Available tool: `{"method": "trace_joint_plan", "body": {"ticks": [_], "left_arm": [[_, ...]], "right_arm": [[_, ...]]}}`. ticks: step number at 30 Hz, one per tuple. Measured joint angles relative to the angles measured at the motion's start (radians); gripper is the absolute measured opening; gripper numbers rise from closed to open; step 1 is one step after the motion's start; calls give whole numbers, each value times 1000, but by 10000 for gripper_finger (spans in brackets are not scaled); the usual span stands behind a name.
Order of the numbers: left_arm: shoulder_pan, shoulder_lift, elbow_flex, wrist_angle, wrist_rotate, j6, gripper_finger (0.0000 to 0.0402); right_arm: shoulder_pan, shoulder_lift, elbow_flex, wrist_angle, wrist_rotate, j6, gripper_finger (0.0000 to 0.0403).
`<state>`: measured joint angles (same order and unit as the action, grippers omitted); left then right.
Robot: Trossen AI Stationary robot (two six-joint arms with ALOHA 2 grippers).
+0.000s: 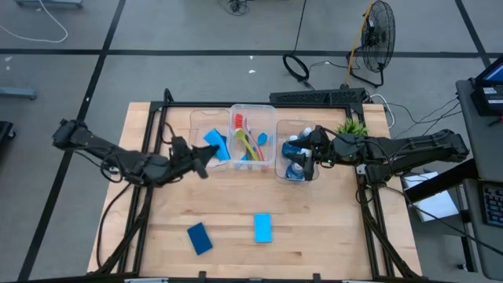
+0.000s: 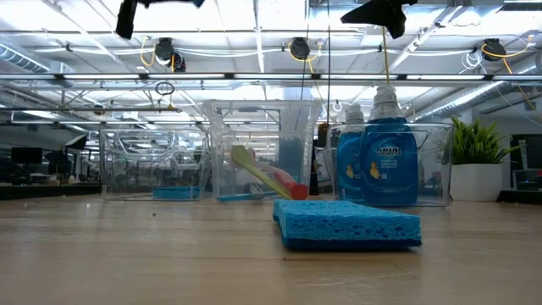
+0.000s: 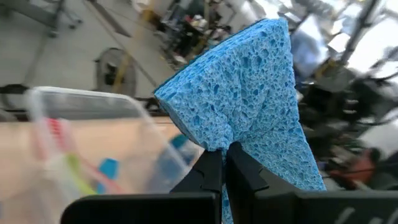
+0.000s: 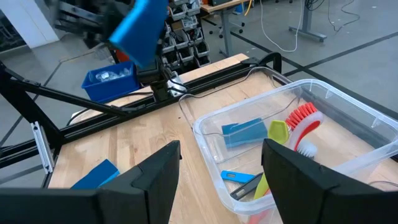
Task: Pick & Place Kitchen Sink Supplies
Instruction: Put the light blue sponge into the left transparent bin
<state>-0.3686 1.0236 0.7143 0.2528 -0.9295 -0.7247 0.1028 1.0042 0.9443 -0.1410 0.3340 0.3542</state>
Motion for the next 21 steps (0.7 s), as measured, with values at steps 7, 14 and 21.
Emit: {"method": "trace_joint_plan", "body": {"ticks": [7, 14, 21], "left_arm": [[131, -69, 0, -266, 58, -136, 2], [296, -35, 76, -624, 250, -265, 2], [460, 67, 268, -1058, 381, -289, 2]], "right_arm": [[0, 0, 0, 0, 0, 0, 212], [0, 0, 0, 0, 2, 0, 212], [0, 0, 0, 0, 3, 0, 212]]}}
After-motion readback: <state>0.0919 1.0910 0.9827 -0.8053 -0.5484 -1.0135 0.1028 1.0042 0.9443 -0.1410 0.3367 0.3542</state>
